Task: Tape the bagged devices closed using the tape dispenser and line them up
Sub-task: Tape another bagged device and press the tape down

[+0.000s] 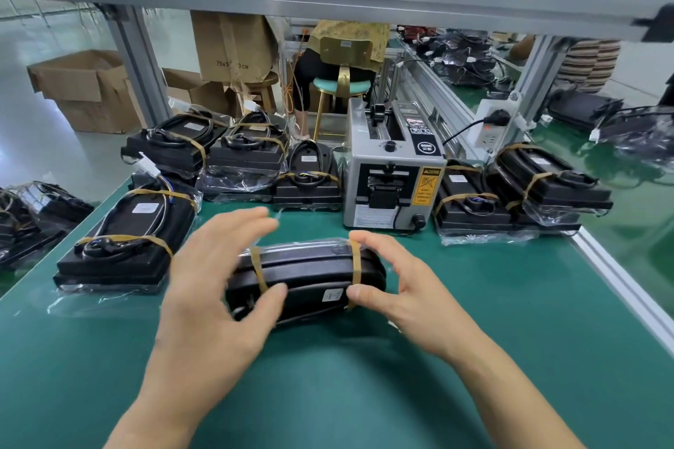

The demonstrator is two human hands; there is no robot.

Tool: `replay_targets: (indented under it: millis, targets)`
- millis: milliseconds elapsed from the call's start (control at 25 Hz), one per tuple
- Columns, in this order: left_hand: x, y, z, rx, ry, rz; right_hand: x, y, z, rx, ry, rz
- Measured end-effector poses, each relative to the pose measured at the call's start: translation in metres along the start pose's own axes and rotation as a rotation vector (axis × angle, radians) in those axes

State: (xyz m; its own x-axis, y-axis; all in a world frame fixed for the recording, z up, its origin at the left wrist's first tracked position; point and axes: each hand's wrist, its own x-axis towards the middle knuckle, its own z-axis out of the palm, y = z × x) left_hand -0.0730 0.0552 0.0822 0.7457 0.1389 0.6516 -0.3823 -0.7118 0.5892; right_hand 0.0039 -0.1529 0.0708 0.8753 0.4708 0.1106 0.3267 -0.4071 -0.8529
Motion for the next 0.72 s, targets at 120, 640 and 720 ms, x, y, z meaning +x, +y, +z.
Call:
replay_targets:
  millis: [120,640,720]
  targets:
    - [0.009,0.020,0.023,0.161,-0.083,0.182,-0.001,0.001,0.001,0.028,0.012,-0.005]
    - [0.032,0.031,0.027,0.213,-0.245,-0.276,-0.005,0.009,-0.002,0.208,-0.010,0.001]
    - [0.034,0.031,0.030,0.227,-0.228,-0.275,-0.005,0.009,0.000,0.226,0.002,0.006]
